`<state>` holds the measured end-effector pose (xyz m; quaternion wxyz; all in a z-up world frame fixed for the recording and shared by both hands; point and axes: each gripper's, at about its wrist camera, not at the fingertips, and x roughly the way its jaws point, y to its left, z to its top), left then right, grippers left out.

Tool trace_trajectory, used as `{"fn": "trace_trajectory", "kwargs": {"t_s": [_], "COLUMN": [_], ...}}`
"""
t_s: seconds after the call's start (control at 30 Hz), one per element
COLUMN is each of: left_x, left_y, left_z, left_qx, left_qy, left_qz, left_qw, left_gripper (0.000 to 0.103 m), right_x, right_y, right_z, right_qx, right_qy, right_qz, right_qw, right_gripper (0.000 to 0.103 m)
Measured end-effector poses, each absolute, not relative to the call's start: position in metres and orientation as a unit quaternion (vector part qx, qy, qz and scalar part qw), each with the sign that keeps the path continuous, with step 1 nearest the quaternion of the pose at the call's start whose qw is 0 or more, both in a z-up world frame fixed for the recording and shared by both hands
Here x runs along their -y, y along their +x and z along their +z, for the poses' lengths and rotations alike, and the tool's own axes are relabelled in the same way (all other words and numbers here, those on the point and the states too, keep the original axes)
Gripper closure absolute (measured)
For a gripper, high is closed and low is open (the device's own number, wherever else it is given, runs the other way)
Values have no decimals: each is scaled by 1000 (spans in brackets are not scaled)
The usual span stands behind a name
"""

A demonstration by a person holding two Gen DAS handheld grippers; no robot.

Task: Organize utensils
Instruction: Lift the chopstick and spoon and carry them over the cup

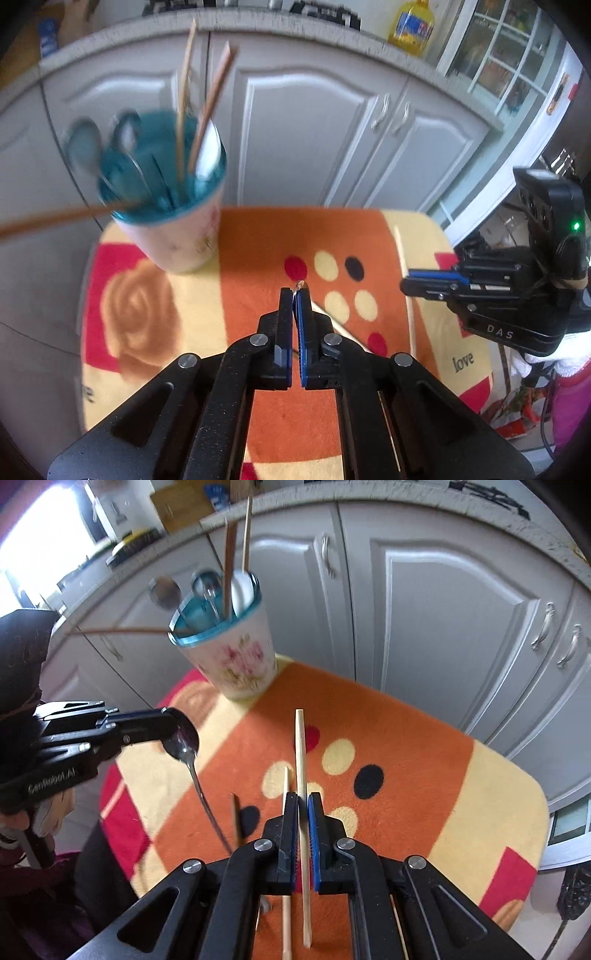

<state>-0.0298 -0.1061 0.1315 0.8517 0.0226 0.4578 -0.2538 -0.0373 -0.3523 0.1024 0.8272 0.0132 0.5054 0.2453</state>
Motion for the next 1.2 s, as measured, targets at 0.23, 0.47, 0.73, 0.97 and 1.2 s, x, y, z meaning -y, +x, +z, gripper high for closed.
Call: {"fn": "trace_trajectory", "kwargs": {"t_s": [0.23, 0.47, 0.73, 0.97, 1.2], "left_x": [89, 74, 68, 58, 41], "left_y": [-37, -38, -38, -37, -33], "left_z": [179, 193, 191, 197, 220], "left_qx": [-417, -403, -411, -409, -392], "left_qy": [25, 20, 12, 4, -7], "left_qz": [-244, -226, -219, -209, -198], "left_qw": [875, 887, 885, 888, 899], "left_gripper": [102, 102, 102, 102, 102], "right_x": [352, 339, 313, 299, 328], "right_y": [-49, -41, -7, 7, -16], "right_z": [133, 115, 34, 17, 80], "right_qx": [-476, -502, -574, -586, -539], "right_qy": [10, -16, -48, -78, -21], "right_qz": [246, 235, 197, 199, 230], "right_qw": [844, 833, 794, 782, 810], "right_gripper": [99, 97, 77, 97, 98]}}
